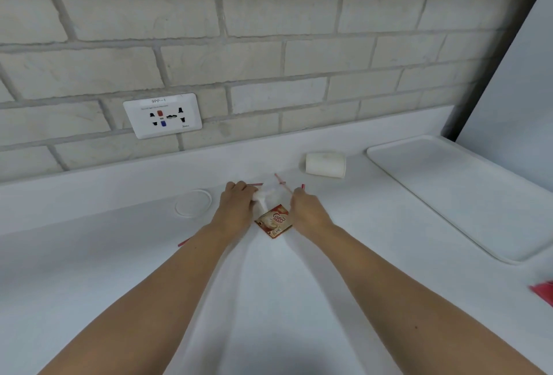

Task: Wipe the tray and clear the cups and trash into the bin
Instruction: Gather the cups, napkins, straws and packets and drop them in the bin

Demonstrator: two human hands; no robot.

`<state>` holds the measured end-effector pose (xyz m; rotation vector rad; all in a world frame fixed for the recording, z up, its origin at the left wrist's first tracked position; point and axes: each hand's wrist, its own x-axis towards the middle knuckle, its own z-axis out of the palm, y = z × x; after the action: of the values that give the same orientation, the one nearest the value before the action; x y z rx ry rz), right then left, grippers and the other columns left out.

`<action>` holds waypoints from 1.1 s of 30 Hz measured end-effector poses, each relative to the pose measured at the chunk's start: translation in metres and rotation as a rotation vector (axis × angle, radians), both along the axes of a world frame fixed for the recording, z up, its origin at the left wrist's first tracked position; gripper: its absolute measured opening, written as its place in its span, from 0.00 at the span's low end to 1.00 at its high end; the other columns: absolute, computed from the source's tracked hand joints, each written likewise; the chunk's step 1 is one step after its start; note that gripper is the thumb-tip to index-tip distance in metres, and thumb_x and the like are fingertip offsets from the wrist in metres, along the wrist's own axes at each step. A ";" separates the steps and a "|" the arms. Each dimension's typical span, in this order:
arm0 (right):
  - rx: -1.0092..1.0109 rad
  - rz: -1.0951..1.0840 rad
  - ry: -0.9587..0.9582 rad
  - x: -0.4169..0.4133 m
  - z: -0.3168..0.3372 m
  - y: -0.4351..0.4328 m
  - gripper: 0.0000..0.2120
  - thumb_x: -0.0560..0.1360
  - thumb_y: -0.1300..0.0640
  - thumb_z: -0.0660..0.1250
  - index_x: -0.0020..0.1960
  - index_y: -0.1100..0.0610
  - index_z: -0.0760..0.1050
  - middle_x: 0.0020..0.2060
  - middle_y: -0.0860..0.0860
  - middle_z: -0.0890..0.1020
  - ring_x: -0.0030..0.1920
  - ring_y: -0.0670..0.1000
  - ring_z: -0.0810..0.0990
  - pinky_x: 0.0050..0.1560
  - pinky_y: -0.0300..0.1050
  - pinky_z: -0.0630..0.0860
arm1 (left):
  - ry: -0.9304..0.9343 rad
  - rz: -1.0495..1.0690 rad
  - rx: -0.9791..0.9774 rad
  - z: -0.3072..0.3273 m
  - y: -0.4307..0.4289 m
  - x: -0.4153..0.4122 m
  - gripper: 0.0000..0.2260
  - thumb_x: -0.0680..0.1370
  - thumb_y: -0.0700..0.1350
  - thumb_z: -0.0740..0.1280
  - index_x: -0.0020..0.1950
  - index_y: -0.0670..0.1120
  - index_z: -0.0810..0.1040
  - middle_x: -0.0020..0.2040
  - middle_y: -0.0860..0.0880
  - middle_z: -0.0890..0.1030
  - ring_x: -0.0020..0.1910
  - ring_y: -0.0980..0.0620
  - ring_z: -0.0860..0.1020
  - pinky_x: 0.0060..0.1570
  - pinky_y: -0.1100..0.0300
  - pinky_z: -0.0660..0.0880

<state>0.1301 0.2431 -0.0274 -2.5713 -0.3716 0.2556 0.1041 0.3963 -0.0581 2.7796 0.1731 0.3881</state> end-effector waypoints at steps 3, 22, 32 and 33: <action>0.025 -0.088 0.003 0.014 -0.003 -0.010 0.14 0.81 0.60 0.52 0.63 0.66 0.66 0.54 0.62 0.75 0.45 0.57 0.74 0.38 0.45 0.69 | -0.115 0.032 -0.130 0.014 -0.004 0.001 0.12 0.79 0.35 0.56 0.60 0.38 0.74 0.56 0.41 0.75 0.56 0.43 0.68 0.52 0.57 0.64; -0.193 -0.090 0.206 0.011 -0.007 -0.023 0.16 0.79 0.66 0.54 0.64 0.64 0.70 0.62 0.58 0.75 0.62 0.57 0.76 0.55 0.46 0.72 | -0.347 0.171 -0.698 0.074 -0.015 -0.020 0.13 0.81 0.40 0.51 0.58 0.41 0.73 0.54 0.45 0.76 0.51 0.50 0.73 0.48 0.60 0.66; -0.054 -0.060 0.199 -0.035 0.000 -0.105 0.04 0.79 0.67 0.49 0.52 0.61 0.59 0.41 0.54 0.73 0.39 0.53 0.70 0.33 0.40 0.64 | -0.317 0.060 -0.728 0.065 -0.081 -0.040 0.08 0.80 0.37 0.54 0.51 0.39 0.73 0.46 0.43 0.77 0.46 0.49 0.74 0.39 0.66 0.67; -0.042 -0.062 0.206 -0.039 0.002 -0.116 0.03 0.79 0.67 0.49 0.51 0.61 0.58 0.36 0.51 0.68 0.35 0.51 0.68 0.29 0.39 0.61 | -0.307 0.040 -0.735 0.065 -0.092 -0.042 0.09 0.80 0.37 0.54 0.51 0.39 0.73 0.46 0.43 0.77 0.45 0.49 0.74 0.40 0.68 0.67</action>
<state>0.0914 0.1272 -0.0251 -2.5618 -0.2119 0.5050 0.0622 0.3042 0.0071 1.9732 0.2390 0.6096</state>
